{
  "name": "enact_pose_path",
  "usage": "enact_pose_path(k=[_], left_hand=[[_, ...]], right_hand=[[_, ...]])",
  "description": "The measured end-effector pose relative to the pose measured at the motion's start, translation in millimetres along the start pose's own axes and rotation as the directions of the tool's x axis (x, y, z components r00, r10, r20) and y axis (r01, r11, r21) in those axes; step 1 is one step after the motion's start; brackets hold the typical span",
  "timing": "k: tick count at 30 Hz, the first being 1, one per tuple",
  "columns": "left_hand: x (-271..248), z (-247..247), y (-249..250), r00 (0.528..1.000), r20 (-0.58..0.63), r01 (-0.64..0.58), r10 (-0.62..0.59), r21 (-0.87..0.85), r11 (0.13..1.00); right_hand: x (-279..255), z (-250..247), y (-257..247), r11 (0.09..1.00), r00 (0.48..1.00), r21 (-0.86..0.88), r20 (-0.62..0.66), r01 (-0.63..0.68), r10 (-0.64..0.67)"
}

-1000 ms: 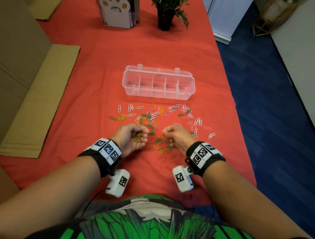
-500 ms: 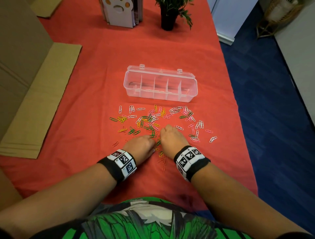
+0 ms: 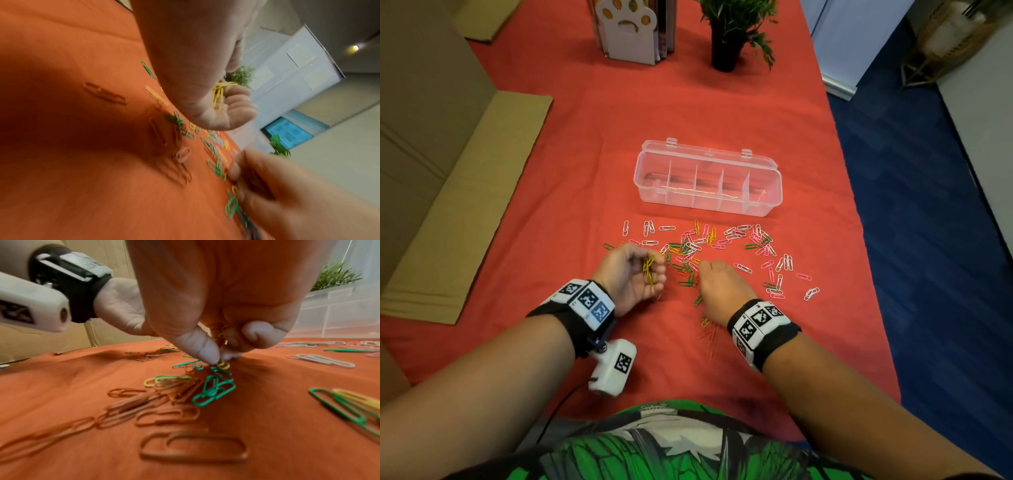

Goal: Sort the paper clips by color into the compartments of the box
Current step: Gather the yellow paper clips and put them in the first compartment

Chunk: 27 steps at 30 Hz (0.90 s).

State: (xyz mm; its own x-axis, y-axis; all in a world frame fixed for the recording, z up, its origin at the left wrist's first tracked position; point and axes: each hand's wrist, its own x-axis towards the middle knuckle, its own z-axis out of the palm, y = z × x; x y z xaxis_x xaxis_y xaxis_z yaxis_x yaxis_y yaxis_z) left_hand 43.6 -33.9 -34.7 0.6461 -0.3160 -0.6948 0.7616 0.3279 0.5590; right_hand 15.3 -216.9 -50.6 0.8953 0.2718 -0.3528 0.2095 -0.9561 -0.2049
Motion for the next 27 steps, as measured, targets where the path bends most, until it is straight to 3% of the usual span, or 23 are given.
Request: enact_pose_path(k=[4, 7, 9, 11, 13, 14, 16, 18, 19, 20, 21, 23, 24, 25, 27], left_hand=[[10.3, -0.7, 12.4, 0.986, -0.134, -0.084, 0.098, 0.106, 0.991], [21.7, -3.8, 14.0, 0.948, -0.211, -0.138, 0.237, 0.399, 0.906], [28.5, -5.5, 13.4, 0.903, -0.221, -0.13, 0.369, 0.678, 0.724], [32.4, -5.0, 12.4, 0.857, -0.163, -0.087, 0.489, 0.89, 0.448], [35.3, -3.1, 9.6, 0.829, -0.086, -0.021, 0.553, 0.983, 0.184], [36.2, -1.5, 8.2, 0.814, -0.054, -0.002, 0.578, 0.995, 0.095], [37.8, 0.4, 6.2, 0.796, -0.005, -0.001, 0.606, 1.0, 0.009], [38.5, 0.9, 4.8, 0.792, 0.026, -0.009, 0.61, 0.999, -0.031], [38.1, 0.9, 4.8, 0.796, 0.033, -0.008, 0.604, 0.999, -0.044], [37.7, 0.4, 5.0, 0.8, 0.042, -0.013, 0.598, 0.998, -0.053], [37.8, -0.9, 4.9, 0.807, 0.048, -0.019, 0.589, 0.998, -0.055], [37.4, -4.5, 4.0, 0.82, 0.06, -0.037, 0.569, 0.998, -0.052], [37.5, -7.1, 3.0, 0.821, 0.062, -0.047, 0.567, 0.998, -0.041], [37.5, -10.0, 2.2, 0.819, 0.053, -0.057, 0.571, 0.998, -0.01], [37.3, -16.2, 0.3, 0.813, 0.014, -0.091, 0.582, 0.99, 0.103]], right_hand=[[-3.8, 4.7, 1.2, 1.0, 1.0, -0.02, -0.009, 0.012, -0.012], [-1.5, 6.6, 4.8, 1.0, 1.0, -0.01, 0.017, -0.009, 0.009], [5.4, 1.8, 8.5, 0.995, 0.998, 0.09, 0.04, -0.047, 0.044], [15.8, -10.2, 13.5, 0.943, 0.993, 0.312, 0.049, -0.117, 0.107], [28.8, -24.9, 20.2, 0.805, 0.978, 0.559, 0.064, -0.198, 0.196], [35.2, -31.9, 23.6, 0.714, 0.966, 0.659, 0.083, -0.236, 0.243], [45.1, -41.4, 29.8, 0.451, 0.928, 0.839, 0.152, -0.303, 0.341], [51.4, -47.5, 33.2, 0.115, 0.893, 0.947, 0.238, -0.302, 0.382], [54.7, -48.9, 35.3, 0.036, 0.883, 0.952, 0.266, -0.303, 0.388], [58.4, -49.7, 37.1, 0.048, 0.873, 0.943, 0.285, -0.329, 0.397], [62.3, -50.2, 38.9, 0.158, 0.864, 0.912, 0.286, -0.378, 0.414], [69.2, -50.8, 41.0, 0.558, 0.868, 0.693, 0.209, -0.456, 0.45], [71.2, -50.1, 39.8, 0.707, 0.879, 0.54, 0.148, -0.456, 0.454], [73.1, -48.1, 37.8, 0.795, 0.89, 0.416, 0.088, -0.441, 0.448], [74.1, -43.6, 30.8, 0.885, 0.919, 0.266, 0.002, -0.381, 0.395]])
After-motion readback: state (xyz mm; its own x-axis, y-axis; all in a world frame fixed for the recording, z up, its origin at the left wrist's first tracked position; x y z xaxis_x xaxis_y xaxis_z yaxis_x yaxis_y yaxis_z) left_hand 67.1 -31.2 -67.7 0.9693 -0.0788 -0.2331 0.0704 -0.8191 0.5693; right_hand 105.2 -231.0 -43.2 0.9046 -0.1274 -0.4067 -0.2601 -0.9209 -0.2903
